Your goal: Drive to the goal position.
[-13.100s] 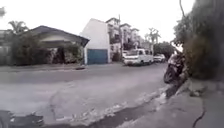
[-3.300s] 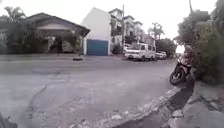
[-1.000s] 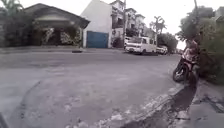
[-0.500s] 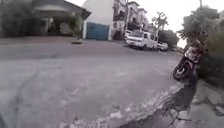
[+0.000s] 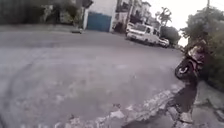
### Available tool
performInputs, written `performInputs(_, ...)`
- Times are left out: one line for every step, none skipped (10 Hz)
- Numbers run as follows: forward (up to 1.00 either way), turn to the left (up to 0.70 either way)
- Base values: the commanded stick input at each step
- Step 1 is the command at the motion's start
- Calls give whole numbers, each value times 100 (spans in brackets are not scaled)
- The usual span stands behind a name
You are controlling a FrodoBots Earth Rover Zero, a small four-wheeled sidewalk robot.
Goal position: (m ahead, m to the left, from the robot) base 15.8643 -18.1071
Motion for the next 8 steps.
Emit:
performInputs(20, 0)
performInputs(30, 0)
performInputs(30, 0)
performInputs(21, 0)
performInputs(0, 0)
performInputs(0, 0)
performInputs(0, 0)
performInputs(0, 0)
